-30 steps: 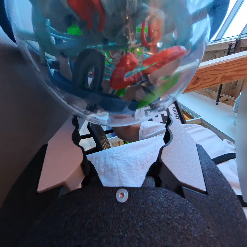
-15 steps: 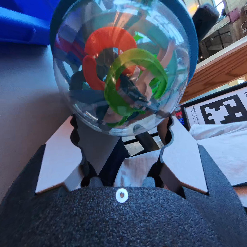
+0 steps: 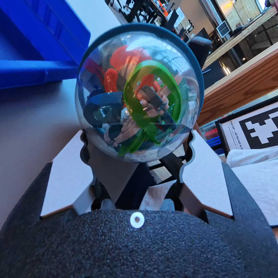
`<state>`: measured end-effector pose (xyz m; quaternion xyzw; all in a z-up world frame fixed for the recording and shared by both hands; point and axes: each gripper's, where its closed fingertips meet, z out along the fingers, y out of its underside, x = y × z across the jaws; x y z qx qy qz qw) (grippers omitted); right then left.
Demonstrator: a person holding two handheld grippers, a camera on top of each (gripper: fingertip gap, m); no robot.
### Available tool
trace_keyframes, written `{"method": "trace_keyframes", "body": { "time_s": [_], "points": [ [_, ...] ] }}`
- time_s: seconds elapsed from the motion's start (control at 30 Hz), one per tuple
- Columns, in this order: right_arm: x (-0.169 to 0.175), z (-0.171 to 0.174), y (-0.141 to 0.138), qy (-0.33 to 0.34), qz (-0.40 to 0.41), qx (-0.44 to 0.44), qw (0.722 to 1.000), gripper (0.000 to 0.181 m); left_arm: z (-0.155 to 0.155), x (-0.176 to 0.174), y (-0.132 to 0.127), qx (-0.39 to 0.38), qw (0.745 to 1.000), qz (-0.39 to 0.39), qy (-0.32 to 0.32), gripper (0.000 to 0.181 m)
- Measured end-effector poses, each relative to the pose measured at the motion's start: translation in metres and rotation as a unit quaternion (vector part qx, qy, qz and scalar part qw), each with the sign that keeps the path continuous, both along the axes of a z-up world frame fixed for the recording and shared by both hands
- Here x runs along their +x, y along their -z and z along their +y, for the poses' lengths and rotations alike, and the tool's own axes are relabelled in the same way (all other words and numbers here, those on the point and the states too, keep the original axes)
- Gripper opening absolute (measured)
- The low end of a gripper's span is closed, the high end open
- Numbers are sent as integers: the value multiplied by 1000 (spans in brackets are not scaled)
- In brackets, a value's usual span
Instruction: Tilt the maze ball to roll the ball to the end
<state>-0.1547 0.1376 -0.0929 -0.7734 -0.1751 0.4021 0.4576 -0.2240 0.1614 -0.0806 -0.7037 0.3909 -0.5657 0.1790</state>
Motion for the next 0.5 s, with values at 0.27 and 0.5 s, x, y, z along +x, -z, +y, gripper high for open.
{"method": "trace_keyframes", "body": {
  "time_s": [0.27,0.5],
  "points": [
    [-13,-4,23,-6,14,-40,999,143,16,-4,-9,28,1000,-5,-6,124],
    [30,-1,-24,54,53,37,996,141,30,-5,4,-4,999,-39,10,136]
  ]
}}
